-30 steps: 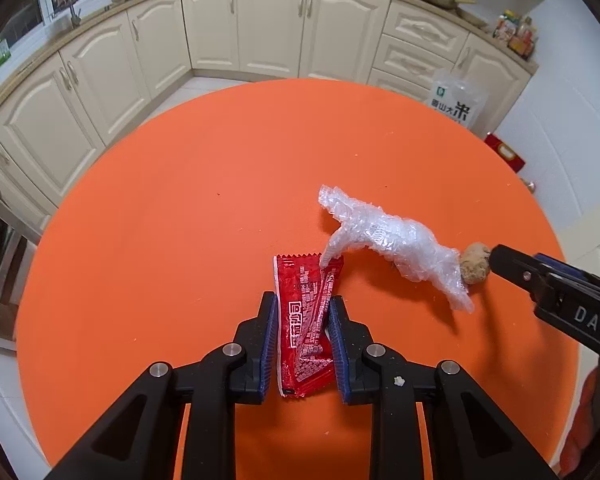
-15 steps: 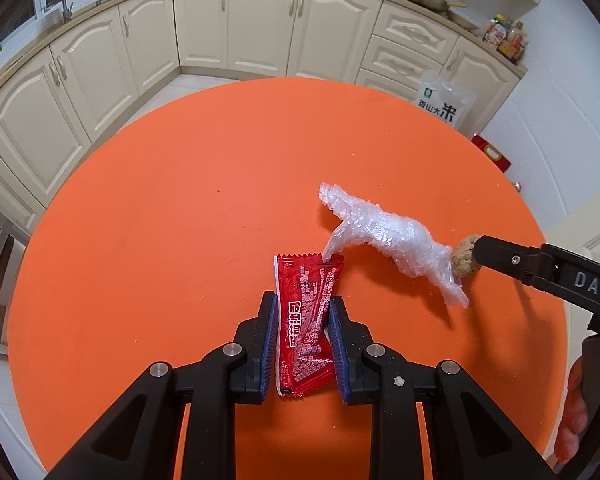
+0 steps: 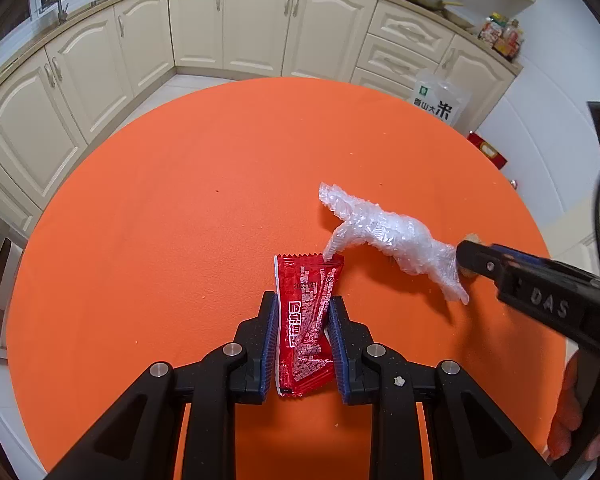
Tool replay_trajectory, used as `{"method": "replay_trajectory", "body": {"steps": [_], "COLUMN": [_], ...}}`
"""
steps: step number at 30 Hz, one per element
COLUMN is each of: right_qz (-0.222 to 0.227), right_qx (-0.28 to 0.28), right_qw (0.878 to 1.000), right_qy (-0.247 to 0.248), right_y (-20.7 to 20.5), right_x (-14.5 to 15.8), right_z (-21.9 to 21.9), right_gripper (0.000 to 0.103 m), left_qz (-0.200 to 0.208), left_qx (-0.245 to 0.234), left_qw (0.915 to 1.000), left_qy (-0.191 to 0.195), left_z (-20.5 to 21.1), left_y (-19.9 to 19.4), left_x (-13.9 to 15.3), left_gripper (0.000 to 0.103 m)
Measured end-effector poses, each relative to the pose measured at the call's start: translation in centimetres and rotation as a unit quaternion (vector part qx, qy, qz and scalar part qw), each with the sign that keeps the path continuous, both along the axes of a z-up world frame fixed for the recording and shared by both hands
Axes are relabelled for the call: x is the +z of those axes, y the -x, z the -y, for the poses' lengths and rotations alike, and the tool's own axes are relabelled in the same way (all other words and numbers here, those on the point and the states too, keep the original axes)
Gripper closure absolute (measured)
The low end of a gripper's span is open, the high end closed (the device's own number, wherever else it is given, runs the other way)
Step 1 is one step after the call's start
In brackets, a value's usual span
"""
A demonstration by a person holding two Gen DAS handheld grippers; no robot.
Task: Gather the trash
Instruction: 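Carry the red wrapper and brown lump over the blue bin with both tools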
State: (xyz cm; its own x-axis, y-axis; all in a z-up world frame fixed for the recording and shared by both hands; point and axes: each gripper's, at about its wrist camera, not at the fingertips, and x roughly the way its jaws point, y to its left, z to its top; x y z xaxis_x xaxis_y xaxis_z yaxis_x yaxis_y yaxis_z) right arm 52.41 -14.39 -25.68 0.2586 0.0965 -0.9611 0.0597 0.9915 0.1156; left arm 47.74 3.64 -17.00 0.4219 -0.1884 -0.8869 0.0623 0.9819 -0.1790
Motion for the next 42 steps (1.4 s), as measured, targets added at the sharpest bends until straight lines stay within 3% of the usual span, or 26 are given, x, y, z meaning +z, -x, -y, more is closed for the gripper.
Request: {"method": "replay_trajectory", "body": {"steps": [1,2,16,22,30,42], "right_qz": [-0.002,-0.004,-0.006,0.025,0.051,0.081], "right_qx": [0.008,0.012,0.008,0.002,-0.020,-0.120], "right_qw": [1.000,1.000,1.000,0.999,0.998,0.989], "right_qy": [-0.007,-0.005,-0.028,-0.021,-0.011,-0.005], "right_y": [0.2,0.5,5.3,8.0,13.2,24.3], "right_x": [0.0,0.1,1.1,4.1,6.9,9.9], "right_z": [-0.1,-0.2,1.4,1.9,3.2,11.2], "right_gripper": [0.077,0.078,0.078,0.078,0.078,0.078], "left_qz": [0.002,0.004,0.036,0.036,0.062,0.082], "left_qx": [0.000,-0.001,0.001,0.009,0.000,-0.081], "left_qw": [1.0000,1.0000,0.9961,0.9975,0.9972,0.9927], "left_qy": [-0.003,-0.006,-0.081,-0.060,-0.042,-0.034], "left_z": [0.1,0.2,3.5,4.2,5.0,12.8], "left_y": [0.1,0.1,3.2,6.4,11.7,18.5], "left_x": [0.0,0.0,-0.2,-0.1,2.3,4.8], "left_gripper": [0.082,0.082,0.082,0.082,0.082,0.082]}}
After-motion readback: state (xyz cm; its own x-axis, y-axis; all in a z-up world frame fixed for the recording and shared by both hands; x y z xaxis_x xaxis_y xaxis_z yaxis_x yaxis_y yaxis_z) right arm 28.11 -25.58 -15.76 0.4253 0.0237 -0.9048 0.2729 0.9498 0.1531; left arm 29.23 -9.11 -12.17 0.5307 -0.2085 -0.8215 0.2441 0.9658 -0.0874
